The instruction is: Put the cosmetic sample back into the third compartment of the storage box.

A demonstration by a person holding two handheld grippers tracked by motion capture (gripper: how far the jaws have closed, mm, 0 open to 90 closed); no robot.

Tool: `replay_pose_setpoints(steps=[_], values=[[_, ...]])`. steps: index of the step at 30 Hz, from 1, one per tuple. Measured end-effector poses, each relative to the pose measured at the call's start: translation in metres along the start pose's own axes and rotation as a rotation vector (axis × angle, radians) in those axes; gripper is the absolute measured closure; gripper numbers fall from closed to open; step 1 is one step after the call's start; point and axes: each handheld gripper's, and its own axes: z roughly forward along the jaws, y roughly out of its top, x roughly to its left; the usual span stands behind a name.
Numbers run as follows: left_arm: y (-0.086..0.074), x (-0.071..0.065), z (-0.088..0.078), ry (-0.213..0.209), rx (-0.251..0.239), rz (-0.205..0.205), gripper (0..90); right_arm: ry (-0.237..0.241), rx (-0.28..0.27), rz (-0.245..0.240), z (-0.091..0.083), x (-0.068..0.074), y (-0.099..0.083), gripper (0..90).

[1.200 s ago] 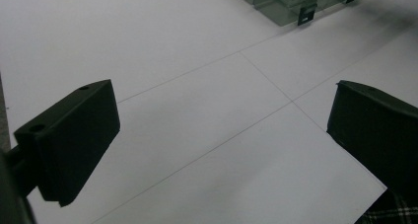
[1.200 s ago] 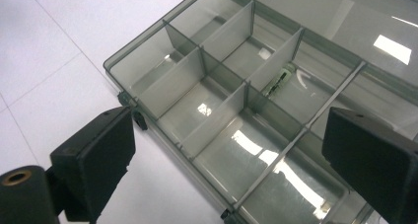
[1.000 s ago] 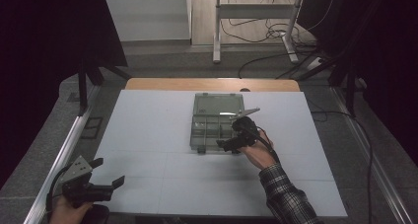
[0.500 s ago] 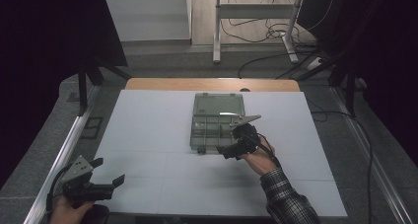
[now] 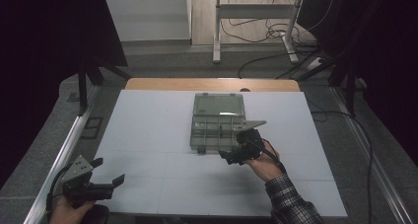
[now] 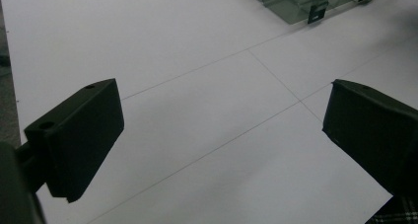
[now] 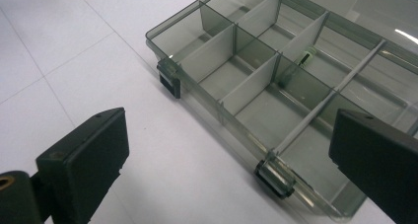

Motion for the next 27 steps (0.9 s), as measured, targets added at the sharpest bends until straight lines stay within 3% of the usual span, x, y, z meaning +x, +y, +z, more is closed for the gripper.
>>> replay_pose_setpoints(steps=[27], values=[[0.000,0.000,0.000,0.004,0.002,-0.008,2.6,-0.039,-0.050,0.050,-0.034,0.001,-0.031,1.8]])
